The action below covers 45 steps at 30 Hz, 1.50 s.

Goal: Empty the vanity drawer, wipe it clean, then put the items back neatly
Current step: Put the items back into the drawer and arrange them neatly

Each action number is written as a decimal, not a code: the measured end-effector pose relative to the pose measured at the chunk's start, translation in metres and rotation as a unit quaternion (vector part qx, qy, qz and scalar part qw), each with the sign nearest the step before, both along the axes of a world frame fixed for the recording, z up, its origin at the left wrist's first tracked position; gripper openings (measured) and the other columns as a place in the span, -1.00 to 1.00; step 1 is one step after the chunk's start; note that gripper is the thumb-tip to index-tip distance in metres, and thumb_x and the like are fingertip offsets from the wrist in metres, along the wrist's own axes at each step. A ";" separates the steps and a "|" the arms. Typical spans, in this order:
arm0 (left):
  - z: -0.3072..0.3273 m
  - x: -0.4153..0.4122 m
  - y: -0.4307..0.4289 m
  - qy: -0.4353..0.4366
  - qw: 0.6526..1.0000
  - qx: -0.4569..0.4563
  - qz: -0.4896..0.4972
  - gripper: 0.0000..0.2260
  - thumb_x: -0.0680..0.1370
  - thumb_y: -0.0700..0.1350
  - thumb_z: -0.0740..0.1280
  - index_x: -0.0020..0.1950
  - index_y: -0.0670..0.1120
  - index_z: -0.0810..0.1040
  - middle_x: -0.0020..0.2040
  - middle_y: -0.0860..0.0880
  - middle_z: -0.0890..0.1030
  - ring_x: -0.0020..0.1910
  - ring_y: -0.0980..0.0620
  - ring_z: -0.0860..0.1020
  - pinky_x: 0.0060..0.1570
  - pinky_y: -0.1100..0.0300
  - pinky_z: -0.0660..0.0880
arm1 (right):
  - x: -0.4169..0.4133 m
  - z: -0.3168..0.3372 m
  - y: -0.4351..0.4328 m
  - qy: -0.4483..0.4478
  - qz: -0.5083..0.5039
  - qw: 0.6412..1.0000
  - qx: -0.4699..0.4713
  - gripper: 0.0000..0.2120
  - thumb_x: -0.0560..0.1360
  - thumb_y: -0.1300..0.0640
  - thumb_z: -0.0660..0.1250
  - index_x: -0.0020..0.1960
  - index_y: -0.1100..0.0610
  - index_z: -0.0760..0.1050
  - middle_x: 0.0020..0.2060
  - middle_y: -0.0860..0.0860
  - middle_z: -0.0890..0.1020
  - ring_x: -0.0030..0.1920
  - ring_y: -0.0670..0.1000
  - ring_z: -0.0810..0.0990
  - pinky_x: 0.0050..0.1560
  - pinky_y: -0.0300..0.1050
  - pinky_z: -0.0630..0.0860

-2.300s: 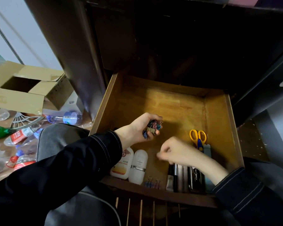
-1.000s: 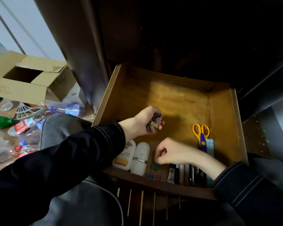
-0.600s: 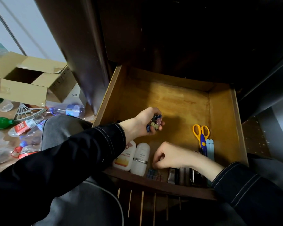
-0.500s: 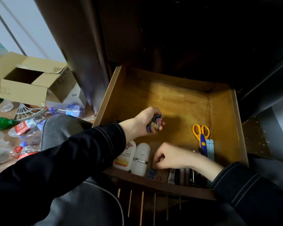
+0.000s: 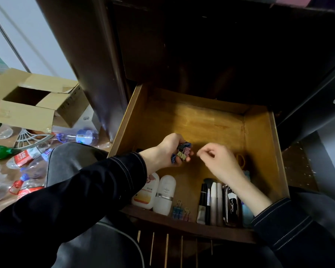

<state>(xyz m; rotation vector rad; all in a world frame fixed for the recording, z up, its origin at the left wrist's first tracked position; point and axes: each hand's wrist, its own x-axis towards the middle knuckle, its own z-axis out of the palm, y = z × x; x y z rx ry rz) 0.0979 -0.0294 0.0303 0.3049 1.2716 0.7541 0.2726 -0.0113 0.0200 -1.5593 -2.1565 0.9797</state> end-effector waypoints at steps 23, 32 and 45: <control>-0.004 0.003 0.004 0.065 0.995 0.068 -0.023 -0.84 0.60 -0.17 0.16 -0.08 -0.17 0.50 -0.35 -0.07 0.56 -0.46 0.03 0.45 -0.61 0.33 0.22 | 0.000 0.015 0.002 0.248 -0.086 0.953 -0.153 -0.66 0.56 0.32 0.25 0.11 -0.05 0.65 -0.11 0.13 0.62 -0.41 -0.07 0.48 -0.45 -0.22 0.41; -0.005 0.000 0.005 0.047 0.998 0.027 -0.042 -0.84 0.56 -0.03 0.29 -0.04 -0.13 0.50 -0.29 -0.05 0.60 -0.45 0.05 0.46 -0.58 0.33 0.21 | -0.002 0.015 0.004 0.259 -0.121 0.938 -0.198 -0.92 0.53 0.30 0.36 0.01 0.20 0.58 -0.20 0.11 0.66 -0.46 -0.06 0.50 -0.52 -0.24 0.37; -0.007 0.000 0.006 0.123 0.992 0.033 -0.009 -0.95 0.51 -0.17 0.32 -0.09 -0.15 0.50 -0.25 -0.08 0.59 -0.44 0.03 0.46 -0.60 0.36 0.22 | 0.000 -0.010 -0.006 -0.104 0.229 0.947 -0.198 -0.95 0.44 0.14 0.47 -0.17 0.09 0.71 -0.20 0.04 0.72 -0.23 -0.03 0.61 -0.15 -0.03 0.55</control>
